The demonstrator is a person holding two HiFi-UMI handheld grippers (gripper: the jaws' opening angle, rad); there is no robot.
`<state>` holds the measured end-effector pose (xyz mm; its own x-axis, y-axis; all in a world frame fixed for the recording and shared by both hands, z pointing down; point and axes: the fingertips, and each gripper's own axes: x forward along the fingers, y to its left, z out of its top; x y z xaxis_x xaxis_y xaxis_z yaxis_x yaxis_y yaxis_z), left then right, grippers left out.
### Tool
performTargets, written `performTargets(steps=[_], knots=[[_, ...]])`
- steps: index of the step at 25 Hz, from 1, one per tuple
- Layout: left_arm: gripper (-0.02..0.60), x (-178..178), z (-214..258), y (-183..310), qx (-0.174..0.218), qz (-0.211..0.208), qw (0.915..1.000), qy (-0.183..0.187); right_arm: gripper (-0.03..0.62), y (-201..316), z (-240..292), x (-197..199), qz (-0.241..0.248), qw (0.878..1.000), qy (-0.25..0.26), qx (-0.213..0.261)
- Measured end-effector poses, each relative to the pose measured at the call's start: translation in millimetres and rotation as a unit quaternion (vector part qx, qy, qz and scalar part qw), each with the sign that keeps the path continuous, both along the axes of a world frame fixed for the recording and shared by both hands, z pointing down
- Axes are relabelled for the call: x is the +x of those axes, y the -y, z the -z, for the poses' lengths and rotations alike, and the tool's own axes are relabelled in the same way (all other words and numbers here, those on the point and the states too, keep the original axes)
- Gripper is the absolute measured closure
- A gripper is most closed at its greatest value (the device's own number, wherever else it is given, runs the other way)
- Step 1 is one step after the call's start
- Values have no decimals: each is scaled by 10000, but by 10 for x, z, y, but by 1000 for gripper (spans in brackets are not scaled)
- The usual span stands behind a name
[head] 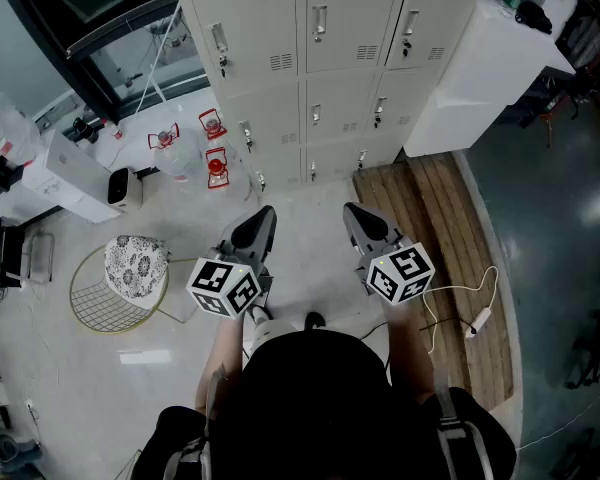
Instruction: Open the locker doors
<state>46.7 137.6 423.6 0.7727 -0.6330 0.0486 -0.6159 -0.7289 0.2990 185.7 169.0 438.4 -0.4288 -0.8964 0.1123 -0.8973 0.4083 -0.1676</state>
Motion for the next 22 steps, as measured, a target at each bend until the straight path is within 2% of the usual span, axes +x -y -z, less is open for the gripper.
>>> performTargets(steps=[5, 13, 17, 22], knots=[[563, 43, 6, -8, -90, -87, 9999, 37, 591, -18, 50, -59, 71, 9998, -161, 37], [563, 163, 29, -121, 67, -300, 9991, 287, 591, -24, 83, -47, 81, 9998, -148, 77], [564, 128, 28, -182, 79, -311, 9986, 429, 591, -55, 135, -168, 329, 9994, -11, 131], [565, -24, 149, -136, 151, -251, 9985, 466, 591, 3, 314, -336, 683, 9966, 173, 432]])
